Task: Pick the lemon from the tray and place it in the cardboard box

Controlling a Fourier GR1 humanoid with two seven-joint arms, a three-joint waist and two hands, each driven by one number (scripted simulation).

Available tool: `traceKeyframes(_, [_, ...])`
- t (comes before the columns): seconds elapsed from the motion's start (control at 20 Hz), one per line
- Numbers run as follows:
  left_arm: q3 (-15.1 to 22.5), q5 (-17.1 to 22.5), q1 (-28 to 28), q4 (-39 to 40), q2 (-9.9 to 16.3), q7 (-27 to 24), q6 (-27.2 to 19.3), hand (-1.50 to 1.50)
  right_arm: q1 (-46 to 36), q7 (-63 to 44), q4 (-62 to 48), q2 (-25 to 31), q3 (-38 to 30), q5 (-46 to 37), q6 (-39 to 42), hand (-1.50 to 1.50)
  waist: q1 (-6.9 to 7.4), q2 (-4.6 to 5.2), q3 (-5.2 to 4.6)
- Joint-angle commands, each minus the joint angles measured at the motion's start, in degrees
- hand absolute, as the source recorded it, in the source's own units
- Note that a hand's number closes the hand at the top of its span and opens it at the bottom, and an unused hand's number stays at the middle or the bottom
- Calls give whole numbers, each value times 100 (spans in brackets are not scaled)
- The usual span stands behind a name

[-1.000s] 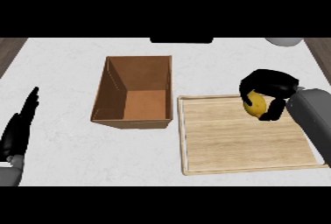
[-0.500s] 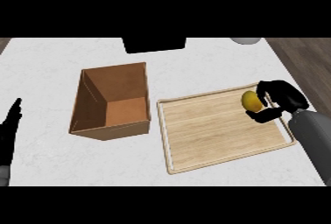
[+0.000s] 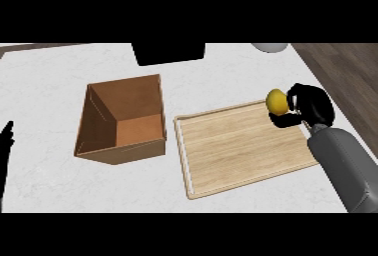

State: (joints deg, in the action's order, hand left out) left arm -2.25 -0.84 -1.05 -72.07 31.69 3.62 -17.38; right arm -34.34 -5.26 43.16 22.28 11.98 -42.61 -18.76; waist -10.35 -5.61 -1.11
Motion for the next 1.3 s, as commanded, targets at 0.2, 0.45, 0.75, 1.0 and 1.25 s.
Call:
traceKeyframes(0.2, [97,2,66,-122,-80,-30,56,0,-380,-1909,1198,-1183,648,-894,-631,150,224,98,24])
traceKeyframes(0.45, [132,-7,139,-227,-44,-35,132,0,-847,-3555,1987,-2151,991,-1506,-521,150,485,204,62])
traceKeyframes(0.75, [348,-116,645,-219,-225,152,151,0,-1691,-6223,2966,-2217,1662,-2102,67,150,801,400,91])
traceKeyframes(1.0, [454,-216,761,-173,-326,-42,227,0,-2456,-7588,3029,-2223,1847,-1856,341,150,1135,533,99])
traceKeyframes(1.25, [306,-83,857,-65,-183,-199,526,0,-2650,-7429,2331,-2224,1672,-1642,-285,150,1256,589,101])
